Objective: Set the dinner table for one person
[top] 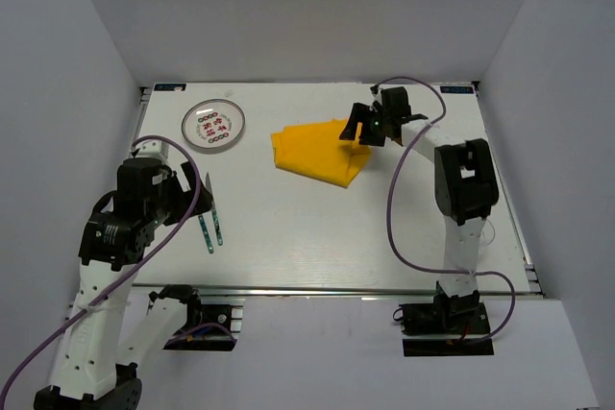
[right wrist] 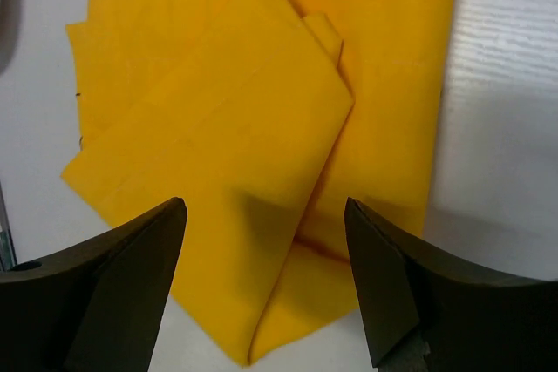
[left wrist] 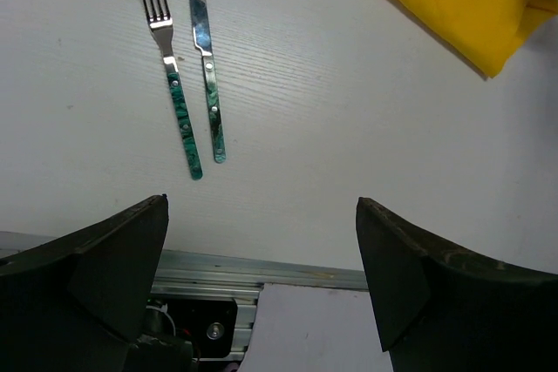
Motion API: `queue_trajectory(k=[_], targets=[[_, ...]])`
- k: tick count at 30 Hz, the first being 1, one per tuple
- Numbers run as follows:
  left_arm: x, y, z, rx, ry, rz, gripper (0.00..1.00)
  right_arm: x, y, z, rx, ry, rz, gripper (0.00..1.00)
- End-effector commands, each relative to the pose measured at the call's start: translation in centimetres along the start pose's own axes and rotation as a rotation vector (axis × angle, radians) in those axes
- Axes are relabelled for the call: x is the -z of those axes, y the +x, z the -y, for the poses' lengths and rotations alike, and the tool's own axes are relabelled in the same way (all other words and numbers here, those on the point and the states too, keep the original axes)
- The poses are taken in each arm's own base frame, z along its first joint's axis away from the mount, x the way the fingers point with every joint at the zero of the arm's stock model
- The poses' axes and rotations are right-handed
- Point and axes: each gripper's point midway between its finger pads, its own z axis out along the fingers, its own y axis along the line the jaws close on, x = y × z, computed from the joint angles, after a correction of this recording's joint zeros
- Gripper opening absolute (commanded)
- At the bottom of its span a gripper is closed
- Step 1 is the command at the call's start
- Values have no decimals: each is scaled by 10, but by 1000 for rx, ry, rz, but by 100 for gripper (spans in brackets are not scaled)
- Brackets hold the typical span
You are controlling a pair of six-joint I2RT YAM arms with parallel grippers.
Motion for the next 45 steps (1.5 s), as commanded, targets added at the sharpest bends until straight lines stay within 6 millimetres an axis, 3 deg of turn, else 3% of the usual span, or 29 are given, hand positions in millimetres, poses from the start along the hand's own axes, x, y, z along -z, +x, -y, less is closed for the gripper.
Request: queue_trajectory(k=[1, 8, 13, 19, 25, 31, 33, 36, 39, 40, 43, 44, 45], targets=[[5, 3, 0, -19, 13, 3, 98, -15, -13, 5, 22, -21, -2, 78], [4, 5, 0, -22, 18, 2, 98, -30, -22, 0, -1, -67, 8, 76], [4, 5, -1, -20, 17, 8, 98, -39, -23, -1, -13, -86, -10, 61], [5, 5, -1, -21, 22, 12, 98, -42, -20, 6, -24, -53, -19, 61], [4, 5, 0, -24, 27, 12, 98, -25, -27, 9, -33, 16, 20, 66], [4, 6, 1, -26, 31, 6, 98, -36, -13, 13, -59, 4, -29, 64], [4, 6, 1, -28, 32, 9, 98, -40, -10, 11, -75, -21, -36, 58], [4, 6, 1, -28, 34, 7, 98, -42, -16, 2, -72, -70, -5, 22], [3, 6, 1, -28, 32, 4, 98, -41, -25, -11, -51, -129, 20, 12], [3, 6, 1, -29, 32, 4, 98, -40, -29, -14, -44, -143, 35, 2], [2, 6, 1, -28, 30, 4, 98, -22, -40, -32, 6, -195, 83, 0], [3, 6, 1, -26, 31, 6, 98, -15, -47, -41, 39, -234, 120, 0], [1, 6, 1, -28, 29, 2, 98, -7, -41, -58, 72, -316, 107, 0]])
